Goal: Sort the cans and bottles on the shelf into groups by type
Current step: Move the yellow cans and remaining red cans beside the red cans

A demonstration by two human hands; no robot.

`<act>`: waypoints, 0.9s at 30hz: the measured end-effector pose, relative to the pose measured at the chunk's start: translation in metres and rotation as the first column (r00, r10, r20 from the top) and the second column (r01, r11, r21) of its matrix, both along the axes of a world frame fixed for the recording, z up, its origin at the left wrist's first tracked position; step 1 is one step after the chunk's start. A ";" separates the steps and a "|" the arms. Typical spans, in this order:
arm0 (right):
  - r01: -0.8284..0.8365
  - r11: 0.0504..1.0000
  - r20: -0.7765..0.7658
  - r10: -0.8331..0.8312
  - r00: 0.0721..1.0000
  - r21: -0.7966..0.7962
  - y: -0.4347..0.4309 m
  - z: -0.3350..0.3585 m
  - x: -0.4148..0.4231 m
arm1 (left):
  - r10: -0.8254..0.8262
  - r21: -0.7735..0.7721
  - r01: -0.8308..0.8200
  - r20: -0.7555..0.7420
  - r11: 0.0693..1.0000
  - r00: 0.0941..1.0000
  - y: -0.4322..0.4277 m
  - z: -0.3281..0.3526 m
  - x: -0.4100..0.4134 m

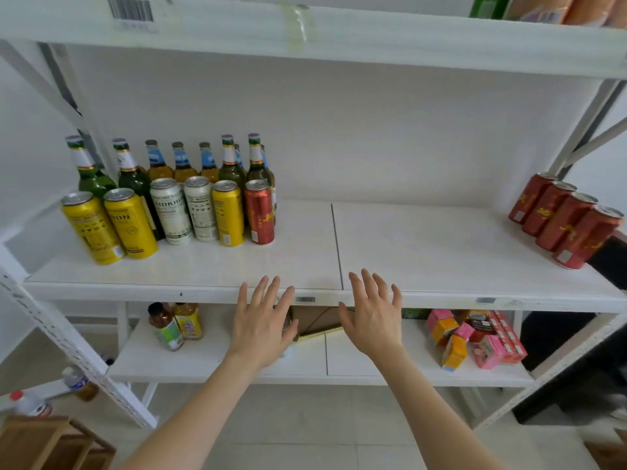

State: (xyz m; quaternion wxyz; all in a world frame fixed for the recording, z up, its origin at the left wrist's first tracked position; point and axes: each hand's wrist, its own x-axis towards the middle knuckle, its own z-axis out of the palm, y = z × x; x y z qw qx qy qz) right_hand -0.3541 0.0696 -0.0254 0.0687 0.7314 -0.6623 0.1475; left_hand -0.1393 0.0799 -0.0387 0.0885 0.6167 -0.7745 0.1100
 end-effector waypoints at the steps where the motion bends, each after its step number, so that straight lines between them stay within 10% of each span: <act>1: 0.006 1.000 0.000 -0.006 1.000 0.000 -0.005 -0.001 0.009 | 0.002 0.003 -0.002 0.000 1.000 1.000 -0.005 0.000 0.009; 27: 0.011 0.998 0.062 -0.007 0.998 -0.065 -0.068 0.005 0.374 | 0.034 -0.058 -0.033 0.004 0.998 0.999 -0.062 0.010 0.384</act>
